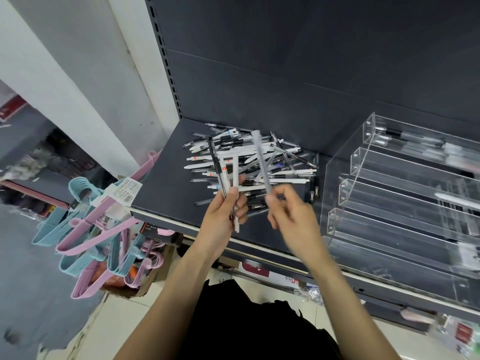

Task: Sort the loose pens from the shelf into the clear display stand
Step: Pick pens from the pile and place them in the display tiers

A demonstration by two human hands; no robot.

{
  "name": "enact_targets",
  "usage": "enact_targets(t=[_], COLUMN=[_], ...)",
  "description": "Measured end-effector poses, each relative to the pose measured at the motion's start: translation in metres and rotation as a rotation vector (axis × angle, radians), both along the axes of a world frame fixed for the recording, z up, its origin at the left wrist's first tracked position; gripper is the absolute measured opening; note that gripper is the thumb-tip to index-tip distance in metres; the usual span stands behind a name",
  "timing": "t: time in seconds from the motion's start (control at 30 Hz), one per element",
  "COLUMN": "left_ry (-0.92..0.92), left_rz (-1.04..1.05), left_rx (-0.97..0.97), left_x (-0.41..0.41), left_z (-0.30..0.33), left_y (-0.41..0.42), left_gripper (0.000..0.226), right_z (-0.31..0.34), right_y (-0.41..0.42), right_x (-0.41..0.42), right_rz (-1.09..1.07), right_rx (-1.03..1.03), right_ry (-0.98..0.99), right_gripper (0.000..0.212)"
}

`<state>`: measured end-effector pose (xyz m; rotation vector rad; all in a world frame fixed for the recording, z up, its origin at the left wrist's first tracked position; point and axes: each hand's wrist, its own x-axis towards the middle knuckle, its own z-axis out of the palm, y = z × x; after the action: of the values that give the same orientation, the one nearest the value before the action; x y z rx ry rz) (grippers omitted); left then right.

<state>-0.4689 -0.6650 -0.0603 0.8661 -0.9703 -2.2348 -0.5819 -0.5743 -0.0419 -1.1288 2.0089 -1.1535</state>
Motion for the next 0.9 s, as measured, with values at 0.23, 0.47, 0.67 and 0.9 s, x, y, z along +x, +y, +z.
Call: enact_targets(t=[0.23, 0.47, 0.67, 0.9], left_ry=[-0.277, -0.409, -0.335, -0.163], left_rz=[0.044, 0.007, -0.046, -0.015], left_rx=[-0.137, -0.288, -0.356, -0.133], left_x=[-0.003, 0.004, 0.005, 0.004], left_z=[0.003, -0.002, -0.002, -0.008], left_y=[0.007, 0.006, 0.005, -0.003], left_gripper=[0.034, 0.061, 0.050, 0.025], right_z=[-0.007, -0.007, -0.006, 0.003], right_y=[-0.009, -0.005, -0.006, 0.002], right_x=[0.036, 0.047, 0.052, 0.020], right_rz=[0.041, 0.060, 0.056, -0.055], right_rx=[0.092, -0.006, -0.013, -0.193], right_ry=[0.376, 0.479, 0.608, 0.298], right_gripper=[0.023, 0.034, 0.033, 0.014])
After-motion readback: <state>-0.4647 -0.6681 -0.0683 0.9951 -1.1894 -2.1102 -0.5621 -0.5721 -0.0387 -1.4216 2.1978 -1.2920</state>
